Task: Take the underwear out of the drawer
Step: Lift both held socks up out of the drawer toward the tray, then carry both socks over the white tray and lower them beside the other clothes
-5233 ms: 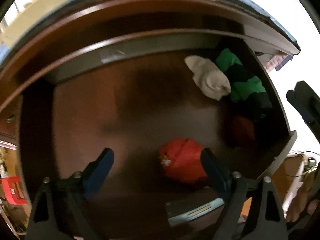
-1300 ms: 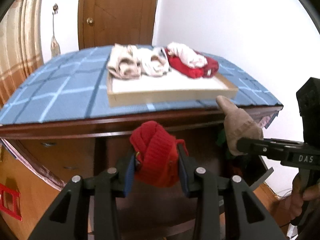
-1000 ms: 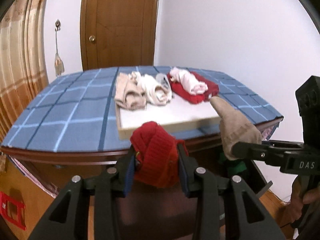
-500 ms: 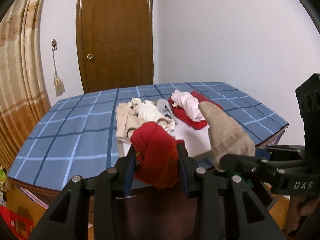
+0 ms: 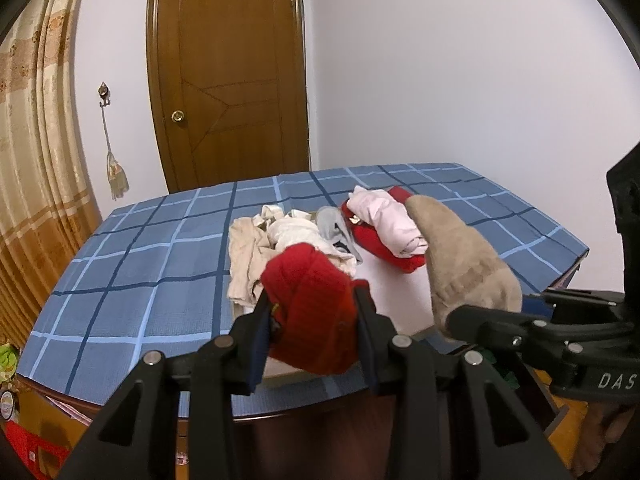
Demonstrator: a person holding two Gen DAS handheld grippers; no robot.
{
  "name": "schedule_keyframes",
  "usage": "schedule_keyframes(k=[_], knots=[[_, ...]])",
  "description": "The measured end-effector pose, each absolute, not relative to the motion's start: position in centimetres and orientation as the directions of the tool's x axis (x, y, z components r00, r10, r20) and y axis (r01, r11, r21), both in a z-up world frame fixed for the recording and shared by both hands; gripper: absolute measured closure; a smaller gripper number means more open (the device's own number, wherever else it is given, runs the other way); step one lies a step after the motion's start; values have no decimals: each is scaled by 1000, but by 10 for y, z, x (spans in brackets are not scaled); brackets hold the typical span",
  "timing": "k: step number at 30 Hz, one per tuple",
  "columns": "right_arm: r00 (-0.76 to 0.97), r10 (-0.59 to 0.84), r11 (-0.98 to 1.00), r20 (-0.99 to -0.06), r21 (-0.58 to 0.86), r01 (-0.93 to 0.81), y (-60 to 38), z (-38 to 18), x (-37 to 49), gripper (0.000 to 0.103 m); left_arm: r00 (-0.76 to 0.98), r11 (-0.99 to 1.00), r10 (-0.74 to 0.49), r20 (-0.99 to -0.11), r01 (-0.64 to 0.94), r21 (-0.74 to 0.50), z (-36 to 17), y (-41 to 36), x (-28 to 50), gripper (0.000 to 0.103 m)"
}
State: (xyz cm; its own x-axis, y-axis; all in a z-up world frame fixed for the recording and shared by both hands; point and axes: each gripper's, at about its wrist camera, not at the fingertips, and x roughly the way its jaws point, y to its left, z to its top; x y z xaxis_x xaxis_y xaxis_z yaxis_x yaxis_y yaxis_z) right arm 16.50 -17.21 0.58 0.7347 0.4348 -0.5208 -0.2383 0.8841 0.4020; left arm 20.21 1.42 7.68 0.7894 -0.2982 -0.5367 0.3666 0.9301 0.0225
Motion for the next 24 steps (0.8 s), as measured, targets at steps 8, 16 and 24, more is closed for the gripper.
schedule_keyframes(k=[8, 16, 24], knots=[[741, 420, 891, -523, 391, -229, -170, 7, 175, 69, 791, 936, -286, -540, 352, 20, 75, 12, 219, 67], [741, 416, 895, -527, 383, -230, -168, 5, 184, 69, 787, 938, -280, -550, 346, 19, 70, 12, 230, 67], [732, 409, 899, -545, 379, -219, -163, -2, 199, 69, 774, 943, -263, -576, 331, 15, 57, 13, 248, 67]])
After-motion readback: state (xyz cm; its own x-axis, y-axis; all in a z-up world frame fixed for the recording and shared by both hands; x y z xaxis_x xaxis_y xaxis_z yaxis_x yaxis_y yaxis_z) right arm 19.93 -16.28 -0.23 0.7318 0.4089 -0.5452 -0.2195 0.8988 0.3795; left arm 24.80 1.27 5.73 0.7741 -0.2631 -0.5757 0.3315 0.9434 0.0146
